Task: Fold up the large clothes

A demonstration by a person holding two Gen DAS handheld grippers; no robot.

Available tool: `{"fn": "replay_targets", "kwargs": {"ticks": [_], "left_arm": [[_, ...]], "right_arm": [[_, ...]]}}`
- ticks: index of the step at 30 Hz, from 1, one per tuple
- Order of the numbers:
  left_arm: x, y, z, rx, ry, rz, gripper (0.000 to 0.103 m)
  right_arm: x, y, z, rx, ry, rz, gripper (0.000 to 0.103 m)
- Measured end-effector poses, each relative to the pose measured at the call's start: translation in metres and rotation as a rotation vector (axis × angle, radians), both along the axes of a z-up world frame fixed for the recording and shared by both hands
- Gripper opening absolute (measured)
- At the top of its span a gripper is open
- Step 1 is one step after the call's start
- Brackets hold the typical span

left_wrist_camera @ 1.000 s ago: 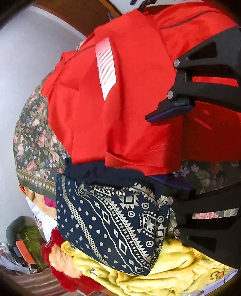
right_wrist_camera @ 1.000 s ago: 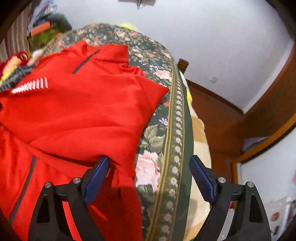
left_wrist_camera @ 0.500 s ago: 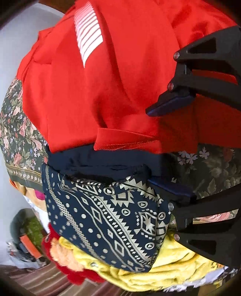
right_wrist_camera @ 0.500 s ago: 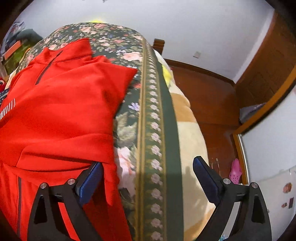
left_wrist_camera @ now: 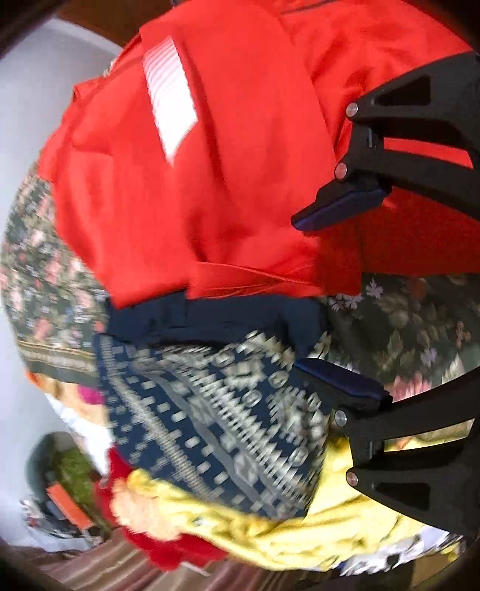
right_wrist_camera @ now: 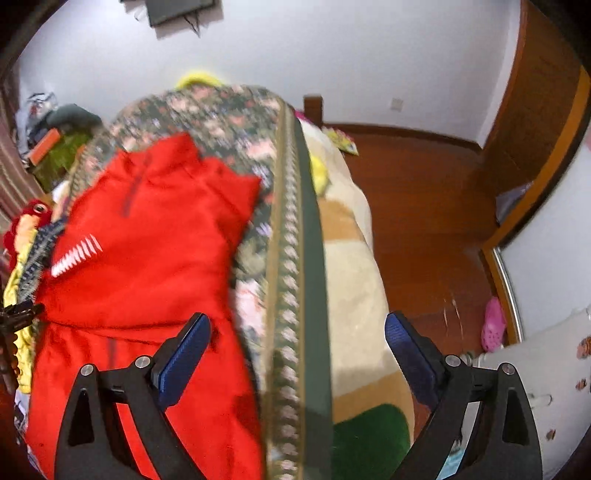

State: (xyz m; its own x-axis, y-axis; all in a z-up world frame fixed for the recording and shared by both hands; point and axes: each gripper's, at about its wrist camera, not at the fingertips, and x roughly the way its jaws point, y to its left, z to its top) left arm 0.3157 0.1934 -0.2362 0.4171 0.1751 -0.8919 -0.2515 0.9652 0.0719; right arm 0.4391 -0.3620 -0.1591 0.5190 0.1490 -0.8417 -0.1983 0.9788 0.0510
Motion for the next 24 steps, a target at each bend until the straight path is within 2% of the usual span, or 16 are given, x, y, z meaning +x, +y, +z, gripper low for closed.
{"fn": "replay_targets", "kwargs": {"ticks": [3,8,12,15,19,24], "left_arm": [[0.003,-0.004,0.035,0.019,-0.059,-0.041,0.071],[0.027,-0.014,0.087,0.029,-0.167,-0.113,0.081],[0.062,-0.023,0.104,-0.006,-0.204,-0.156,0.085],[0.098,-0.027,0.101,-0.026,-0.203,-0.184,0.085],[0.137,-0.027,0.086,-0.009,-0.184,-0.195,0.085],[0.190,-0.005,0.058,-0.107,-0.157,-0.152,0.085]], "right_arm": [[0.004,0.023,0.018,0.027,-0.046,0.044,0.094],[0.024,0.066,0.030,0.069,-0.090,0.102,0.094],[0.053,0.096,0.026,0.074,-0.087,0.133,0.094],[0.082,0.117,0.019,0.052,-0.094,0.154,0.094],[0.127,0.133,0.001,0.046,-0.079,0.150,0.094],[0.183,0.143,-0.032,0.095,-0.004,0.112,0.094]]}}
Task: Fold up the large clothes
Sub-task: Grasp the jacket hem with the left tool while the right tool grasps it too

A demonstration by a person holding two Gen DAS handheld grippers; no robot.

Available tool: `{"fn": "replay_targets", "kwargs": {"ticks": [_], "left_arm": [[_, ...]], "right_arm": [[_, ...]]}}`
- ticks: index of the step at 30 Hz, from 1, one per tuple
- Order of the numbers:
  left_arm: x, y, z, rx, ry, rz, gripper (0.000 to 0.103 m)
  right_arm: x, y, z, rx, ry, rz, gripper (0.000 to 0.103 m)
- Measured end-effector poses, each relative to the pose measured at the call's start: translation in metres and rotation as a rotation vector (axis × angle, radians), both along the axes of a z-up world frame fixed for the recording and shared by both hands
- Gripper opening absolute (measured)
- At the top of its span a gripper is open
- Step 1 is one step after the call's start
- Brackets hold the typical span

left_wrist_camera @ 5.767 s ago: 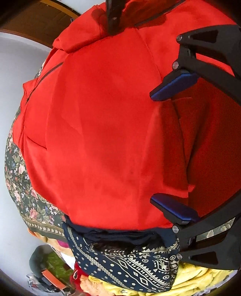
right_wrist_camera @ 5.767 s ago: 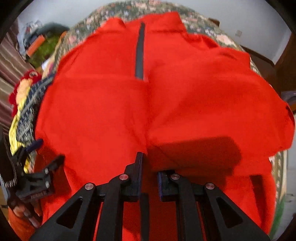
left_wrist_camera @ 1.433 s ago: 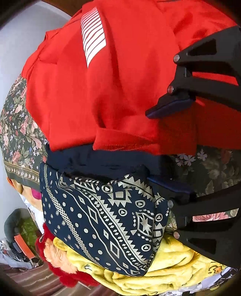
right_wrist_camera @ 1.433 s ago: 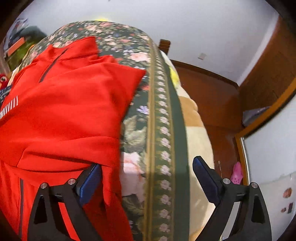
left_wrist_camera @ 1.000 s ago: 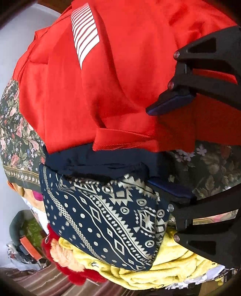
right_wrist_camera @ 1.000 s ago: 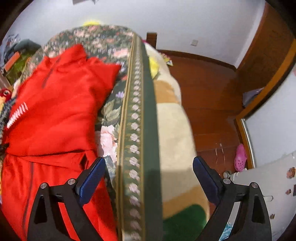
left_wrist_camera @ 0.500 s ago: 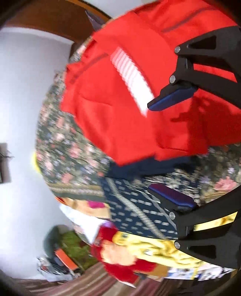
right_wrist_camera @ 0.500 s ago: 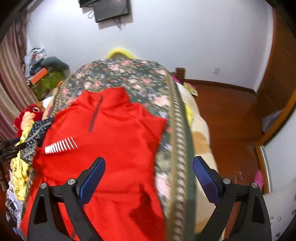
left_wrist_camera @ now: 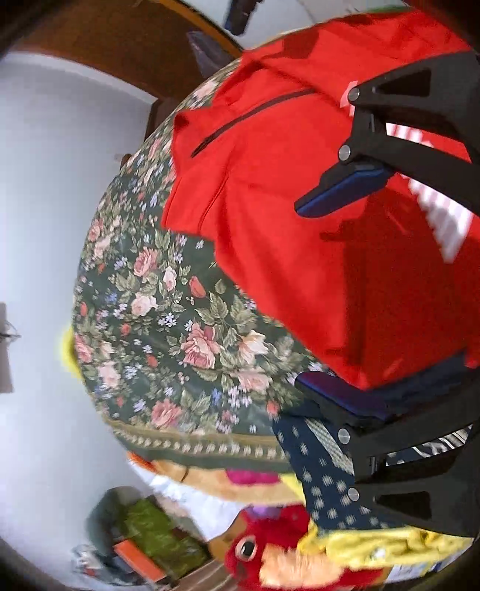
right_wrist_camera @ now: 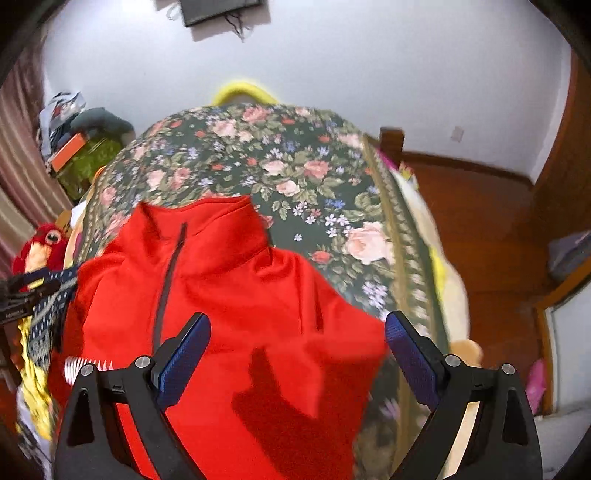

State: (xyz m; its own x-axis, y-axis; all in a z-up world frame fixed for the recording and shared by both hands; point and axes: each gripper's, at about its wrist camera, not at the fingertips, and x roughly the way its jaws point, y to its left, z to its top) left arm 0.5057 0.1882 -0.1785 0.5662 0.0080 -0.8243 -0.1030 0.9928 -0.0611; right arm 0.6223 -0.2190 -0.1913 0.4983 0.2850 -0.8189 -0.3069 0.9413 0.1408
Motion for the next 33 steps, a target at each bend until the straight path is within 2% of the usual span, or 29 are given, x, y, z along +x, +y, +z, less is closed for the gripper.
{"fn": "replay_targets", "kwargs": {"ticks": [3,6,8,10,12,14,15,17,18,19,20,22,24,26,28,33], "left_arm": [[0.026,0.008,-0.015,-0.051,0.019,0.009,0.085],[0.049,0.008,-0.024,-0.089,0.021,0.005,0.085],[0.066,0.004,-0.028,-0.134,0.027,-0.010,0.085],[0.079,-0.003,-0.033,-0.157,0.025,-0.030,0.085],[0.091,-0.011,-0.040,-0.138,0.035,-0.058,0.085],[0.102,-0.021,-0.054,-0.087,0.067,-0.076,0.085],[0.104,-0.024,-0.061,-0.079,0.084,-0.080,0.083],[0.101,-0.026,-0.064,-0.111,0.054,-0.074,0.072],[0.098,-0.027,-0.062,-0.120,0.031,-0.068,0.059],[0.095,-0.030,-0.060,-0.097,0.018,-0.066,0.040],[0.095,-0.033,-0.059,-0.068,0.018,-0.063,0.033],[0.090,-0.038,-0.051,-0.005,0.021,-0.062,0.008],[0.084,-0.040,-0.041,0.014,0.021,-0.066,0.004],[0.076,-0.041,-0.024,0.039,-0.013,-0.055,0.004],[0.061,-0.042,0.003,0.023,-0.059,-0.059,0.004],[0.010,-0.064,0.057,0.070,-0.173,-0.137,0.003]], "right_arm": [[0.033,0.007,-0.026,0.028,0.063,-0.013,0.092],[0.056,0.011,-0.048,0.055,0.121,-0.034,0.084],[0.074,0.015,-0.064,0.087,0.179,-0.032,0.070],[0.084,0.019,-0.075,0.111,0.220,-0.017,0.069],[0.089,0.026,-0.083,0.117,0.224,-0.008,0.060],[0.087,0.035,-0.090,0.123,0.223,0.024,0.040],[0.084,0.040,-0.092,0.115,0.209,0.046,0.036],[0.076,0.046,-0.092,0.104,0.182,0.078,0.015],[0.072,0.048,-0.091,0.105,0.173,0.087,0.012],[0.069,0.047,-0.089,0.099,0.163,0.084,0.008],[0.064,0.048,-0.086,0.088,0.142,0.081,0.006],[0.055,0.046,-0.074,0.070,0.094,0.070,0.005],[0.047,0.042,-0.060,0.082,0.064,0.052,0.003],[0.037,0.032,-0.036,0.109,0.018,0.027,0.003],[0.026,0.022,-0.011,0.151,-0.020,0.014,0.003],[-0.030,0.008,0.051,0.179,-0.133,0.067,0.003]]}}
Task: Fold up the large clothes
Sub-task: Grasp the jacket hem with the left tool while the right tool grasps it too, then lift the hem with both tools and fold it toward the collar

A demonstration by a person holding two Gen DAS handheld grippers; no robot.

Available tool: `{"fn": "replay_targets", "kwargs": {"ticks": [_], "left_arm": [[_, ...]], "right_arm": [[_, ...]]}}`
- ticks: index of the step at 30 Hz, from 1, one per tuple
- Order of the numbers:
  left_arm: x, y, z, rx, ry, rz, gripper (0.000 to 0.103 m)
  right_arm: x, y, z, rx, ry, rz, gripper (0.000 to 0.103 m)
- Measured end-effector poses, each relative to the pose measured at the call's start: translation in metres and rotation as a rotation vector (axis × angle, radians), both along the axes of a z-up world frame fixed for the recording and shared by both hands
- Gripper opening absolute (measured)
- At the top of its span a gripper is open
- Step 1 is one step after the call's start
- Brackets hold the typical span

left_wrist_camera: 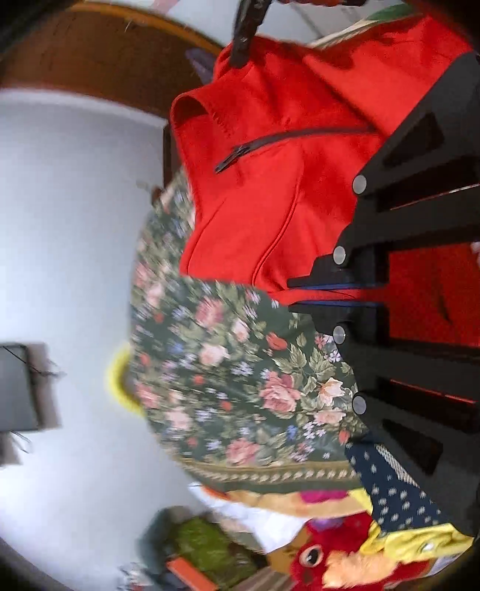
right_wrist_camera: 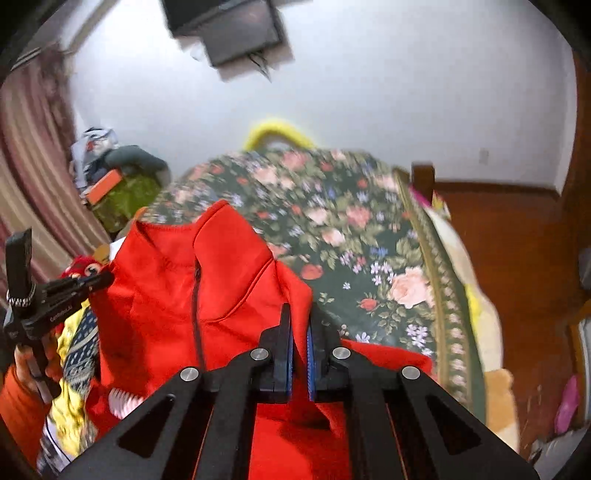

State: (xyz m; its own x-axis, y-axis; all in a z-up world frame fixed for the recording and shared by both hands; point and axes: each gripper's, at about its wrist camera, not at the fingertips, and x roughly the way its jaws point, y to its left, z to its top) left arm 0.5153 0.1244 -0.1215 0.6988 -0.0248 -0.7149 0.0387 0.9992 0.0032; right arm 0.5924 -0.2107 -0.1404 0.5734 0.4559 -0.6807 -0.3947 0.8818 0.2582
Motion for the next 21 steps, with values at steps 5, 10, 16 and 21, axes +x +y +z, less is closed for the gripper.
{"fn": "replay_targets", "kwargs": {"ticks": [5,10,16,21], "left_arm": [[-0.064,-0.022,0.020,0.027,-0.022,-0.063,0.003],[-0.126,-0.032,0.006,0.051,-0.006,-0.092,0.003],[-0.174,-0.032,-0.054,0.041,0.118,-0.069,0.004],[-0.199,-0.037,-0.103,0.079,0.221,-0.054,0.004]], "right_arm": [[-0.072,-0.018,0.025,0.004,-0.045,0.053,0.003],[-0.143,-0.038,0.019,0.007,-0.040,0.092,0.003],[-0.210,-0.049,-0.022,-0.029,0.030,0.127,0.003],[-0.234,-0.052,-0.062,-0.142,0.091,0.072,0.003]]}}
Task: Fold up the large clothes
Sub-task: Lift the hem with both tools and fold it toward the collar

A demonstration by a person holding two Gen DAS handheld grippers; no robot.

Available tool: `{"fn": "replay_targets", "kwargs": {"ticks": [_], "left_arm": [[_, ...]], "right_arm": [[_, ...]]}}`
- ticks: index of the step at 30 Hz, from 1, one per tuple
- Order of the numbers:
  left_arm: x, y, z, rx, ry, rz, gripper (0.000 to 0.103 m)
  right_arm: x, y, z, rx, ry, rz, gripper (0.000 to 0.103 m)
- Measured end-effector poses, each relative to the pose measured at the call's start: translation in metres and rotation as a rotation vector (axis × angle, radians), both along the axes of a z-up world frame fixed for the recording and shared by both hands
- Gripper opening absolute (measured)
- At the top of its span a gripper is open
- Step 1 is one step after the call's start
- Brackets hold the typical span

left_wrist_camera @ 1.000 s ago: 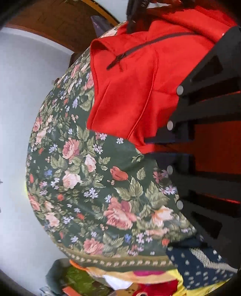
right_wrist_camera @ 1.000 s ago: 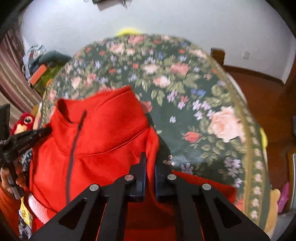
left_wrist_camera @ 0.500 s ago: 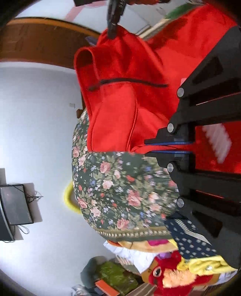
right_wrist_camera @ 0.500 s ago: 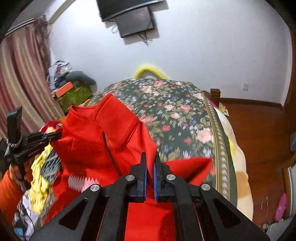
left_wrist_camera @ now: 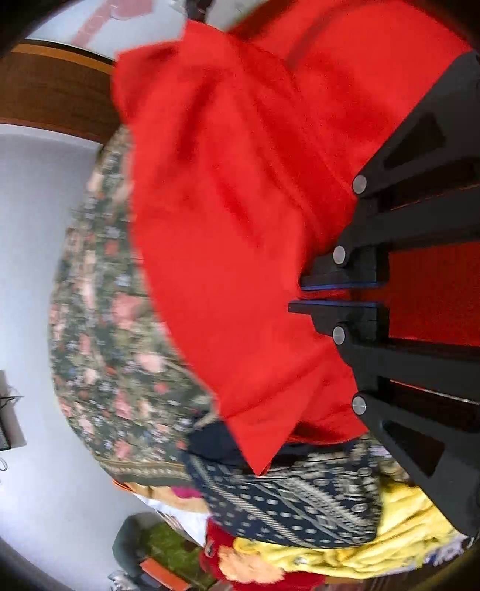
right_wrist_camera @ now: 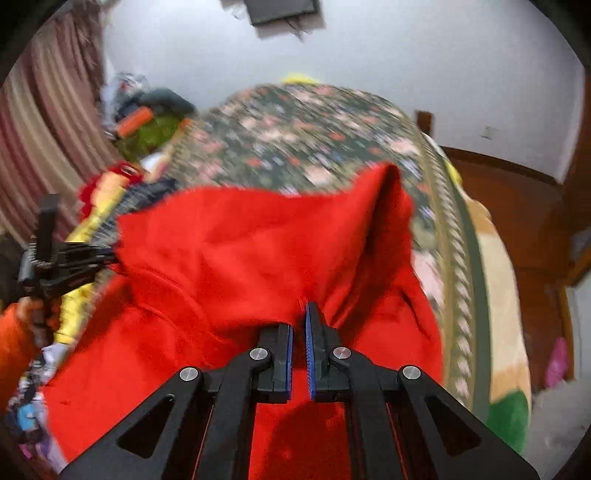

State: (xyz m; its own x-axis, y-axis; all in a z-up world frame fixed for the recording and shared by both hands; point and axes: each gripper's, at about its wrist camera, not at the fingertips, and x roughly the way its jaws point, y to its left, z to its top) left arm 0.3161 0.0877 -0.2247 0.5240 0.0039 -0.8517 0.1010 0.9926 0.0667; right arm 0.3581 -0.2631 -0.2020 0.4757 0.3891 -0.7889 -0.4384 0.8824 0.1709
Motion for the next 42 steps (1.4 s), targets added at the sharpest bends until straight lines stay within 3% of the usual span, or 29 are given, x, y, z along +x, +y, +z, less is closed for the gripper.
{"fn": "replay_targets", "kwargs": {"ticks": [3,6,12,17,19,20,22,24,28,29,33,37,42], "left_arm": [[-0.015,-0.001,-0.015,0.023,0.039,0.000,0.004],[-0.028,0.011,-0.011,-0.004,0.043,0.023,0.004],[-0.038,0.057,0.021,-0.039,-0.002,0.144,0.008],[-0.022,0.066,0.047,-0.062,-0.053,0.194,0.010],[-0.010,0.058,0.049,-0.057,-0.061,0.184,0.020],[-0.003,0.052,0.047,-0.064,-0.060,0.175,0.025],[0.010,0.041,0.041,-0.085,-0.054,0.149,0.045],[0.022,0.028,0.027,-0.083,-0.037,0.130,0.051],[0.038,0.017,-0.021,-0.082,0.074,0.143,0.052],[0.038,0.017,-0.031,-0.072,0.084,0.139,0.053],[0.027,0.014,-0.036,0.052,0.019,0.137,0.078],[0.023,0.022,-0.039,0.034,0.034,0.150,0.078],[0.020,0.027,-0.042,0.018,0.038,0.174,0.080]], "right_arm": [[-0.006,-0.009,-0.012,-0.037,0.062,-0.038,0.003],[-0.011,-0.023,-0.013,-0.047,0.109,-0.074,0.003],[-0.018,-0.036,0.026,0.001,0.003,-0.075,0.003],[0.001,-0.002,0.060,0.023,-0.105,-0.037,0.003],[0.015,0.017,0.061,-0.005,-0.125,-0.033,0.003],[0.024,0.026,0.057,-0.033,-0.134,-0.034,0.003],[0.042,0.040,0.043,-0.091,-0.125,-0.043,0.003],[0.062,0.047,0.020,-0.147,-0.071,-0.059,0.003],[0.090,0.034,-0.036,-0.225,0.070,-0.081,0.003],[0.093,0.026,-0.047,-0.197,0.102,-0.072,0.003],[0.093,0.003,-0.049,-0.103,0.099,-0.065,0.003],[0.089,0.008,-0.049,-0.141,0.078,-0.053,0.003],[0.076,0.018,-0.047,-0.294,-0.007,-0.043,0.003]]}}
